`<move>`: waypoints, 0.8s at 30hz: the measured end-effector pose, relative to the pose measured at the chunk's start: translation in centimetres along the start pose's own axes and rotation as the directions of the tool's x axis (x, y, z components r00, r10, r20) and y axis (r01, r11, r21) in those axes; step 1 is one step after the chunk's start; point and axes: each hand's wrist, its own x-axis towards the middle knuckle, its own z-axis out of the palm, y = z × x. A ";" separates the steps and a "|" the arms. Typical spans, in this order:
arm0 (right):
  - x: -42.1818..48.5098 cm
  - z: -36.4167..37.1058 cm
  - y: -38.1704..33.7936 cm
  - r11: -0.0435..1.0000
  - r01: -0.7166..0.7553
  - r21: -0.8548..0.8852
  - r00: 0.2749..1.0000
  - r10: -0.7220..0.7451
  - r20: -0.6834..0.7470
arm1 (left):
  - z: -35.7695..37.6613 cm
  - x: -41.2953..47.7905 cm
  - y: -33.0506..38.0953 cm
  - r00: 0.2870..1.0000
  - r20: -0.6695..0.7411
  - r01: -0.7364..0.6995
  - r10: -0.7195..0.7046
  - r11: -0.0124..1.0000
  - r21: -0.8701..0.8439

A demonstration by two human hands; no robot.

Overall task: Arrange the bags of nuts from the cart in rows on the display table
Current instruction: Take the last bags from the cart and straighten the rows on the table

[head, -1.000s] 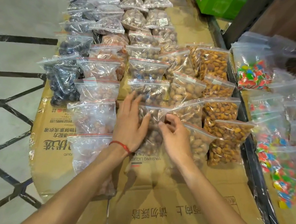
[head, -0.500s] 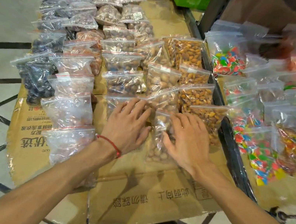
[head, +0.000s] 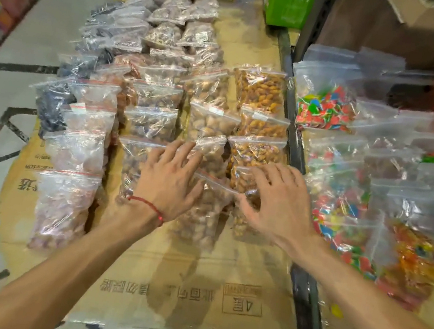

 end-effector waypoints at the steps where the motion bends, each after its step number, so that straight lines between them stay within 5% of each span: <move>1: 0.1 -0.1 0.4 1.000 0.015 -0.001 1.000 -0.015 0.008 | -0.2 0.0 0.5 1.000 0.003 0.015 -0.015 1.000 0.001; 15: 7.0 -1.0 0.4 0.999 0.023 0.043 0.993 -0.018 -0.113 | -1.7 6.3 -1.6 0.992 -0.116 0.046 -0.051 0.998 -0.047; 24: 15.4 -0.4 -0.8 0.995 0.001 0.104 0.995 0.009 -0.098 | -1.1 13.6 -4.0 0.995 -0.037 0.076 -0.093 0.939 -0.335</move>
